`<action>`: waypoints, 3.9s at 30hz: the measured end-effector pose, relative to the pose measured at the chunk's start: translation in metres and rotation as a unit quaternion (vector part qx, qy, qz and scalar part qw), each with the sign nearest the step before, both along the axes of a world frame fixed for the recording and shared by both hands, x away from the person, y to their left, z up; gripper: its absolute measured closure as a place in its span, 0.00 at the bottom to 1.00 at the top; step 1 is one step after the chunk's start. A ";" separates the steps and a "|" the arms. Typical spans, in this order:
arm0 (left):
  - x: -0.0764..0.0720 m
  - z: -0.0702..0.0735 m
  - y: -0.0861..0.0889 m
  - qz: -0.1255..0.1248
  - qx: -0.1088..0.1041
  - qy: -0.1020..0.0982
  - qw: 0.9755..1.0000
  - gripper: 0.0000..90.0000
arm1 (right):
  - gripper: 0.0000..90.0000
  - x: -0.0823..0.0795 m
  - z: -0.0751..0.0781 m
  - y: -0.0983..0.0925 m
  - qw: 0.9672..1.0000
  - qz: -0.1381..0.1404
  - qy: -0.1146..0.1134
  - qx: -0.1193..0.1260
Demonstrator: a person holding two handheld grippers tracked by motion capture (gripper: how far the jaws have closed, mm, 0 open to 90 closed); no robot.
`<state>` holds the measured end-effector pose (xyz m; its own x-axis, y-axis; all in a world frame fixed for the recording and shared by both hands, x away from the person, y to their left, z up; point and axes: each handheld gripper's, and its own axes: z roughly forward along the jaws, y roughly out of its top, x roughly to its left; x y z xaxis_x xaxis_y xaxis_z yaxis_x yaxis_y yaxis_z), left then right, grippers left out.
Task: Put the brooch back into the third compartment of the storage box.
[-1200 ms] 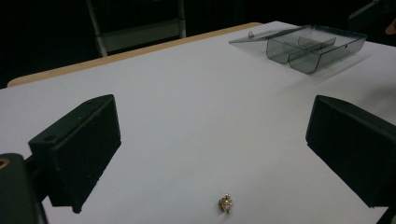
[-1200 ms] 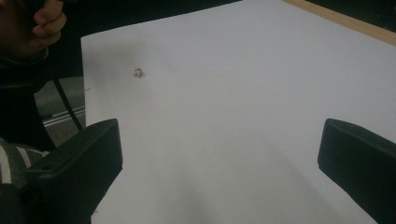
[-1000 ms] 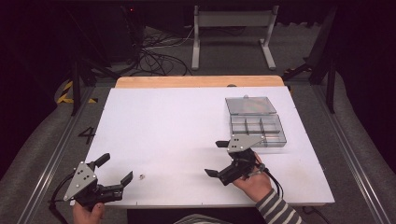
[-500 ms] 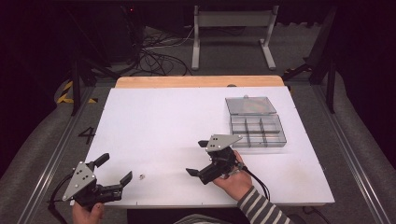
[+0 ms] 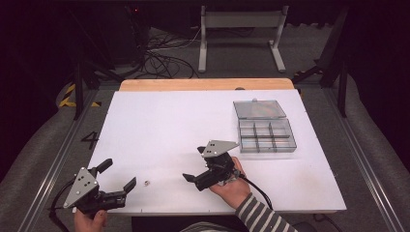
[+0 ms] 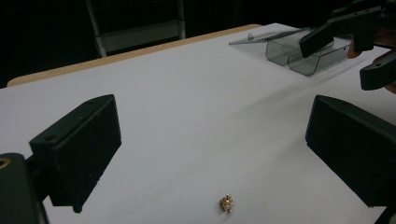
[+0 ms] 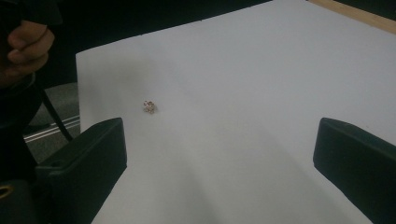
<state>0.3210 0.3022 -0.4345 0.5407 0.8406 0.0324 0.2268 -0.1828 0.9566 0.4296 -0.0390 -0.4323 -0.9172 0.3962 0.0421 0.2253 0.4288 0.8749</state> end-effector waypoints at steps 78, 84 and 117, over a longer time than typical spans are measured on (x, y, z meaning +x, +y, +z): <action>0.002 0.001 0.005 0.007 -0.006 0.002 1.000 0.05 | 0.51 -0.004 -0.058 0.130 0.997 0.051 0.055 -0.027; 0.001 0.001 0.005 0.007 -0.005 0.003 1.000 0.05 | 0.51 -0.005 -0.059 0.132 0.997 0.052 0.049 -0.033; 0.002 0.001 0.005 0.007 -0.003 0.004 1.000 0.05 | 0.78 -0.009 -0.066 0.150 0.995 0.042 0.038 -0.083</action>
<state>0.3232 0.3072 -0.4340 0.5292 0.8482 0.0231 0.2360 -0.1733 0.9562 0.4211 0.1105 -0.4985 -0.9440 0.3255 0.0540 0.2461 0.5854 0.7725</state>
